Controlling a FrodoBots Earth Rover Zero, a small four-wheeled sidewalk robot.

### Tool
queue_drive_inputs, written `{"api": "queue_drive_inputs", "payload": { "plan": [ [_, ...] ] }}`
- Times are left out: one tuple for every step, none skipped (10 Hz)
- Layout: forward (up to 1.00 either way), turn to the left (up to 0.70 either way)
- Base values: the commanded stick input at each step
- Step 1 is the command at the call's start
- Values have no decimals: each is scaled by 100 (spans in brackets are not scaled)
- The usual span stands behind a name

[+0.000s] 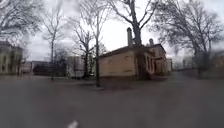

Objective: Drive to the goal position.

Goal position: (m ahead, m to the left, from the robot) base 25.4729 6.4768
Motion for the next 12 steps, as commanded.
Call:
{"api": "queue_drive_inputs", "payload": {
  "plan": [
    [100,40],
    [100,40],
    [100,40],
    [100,40],
    [100,40],
    [100,40],
    [100,40],
    [100,40],
    [100,40],
    [100,40],
    [100,40],
    [100,40]
  ]
}}
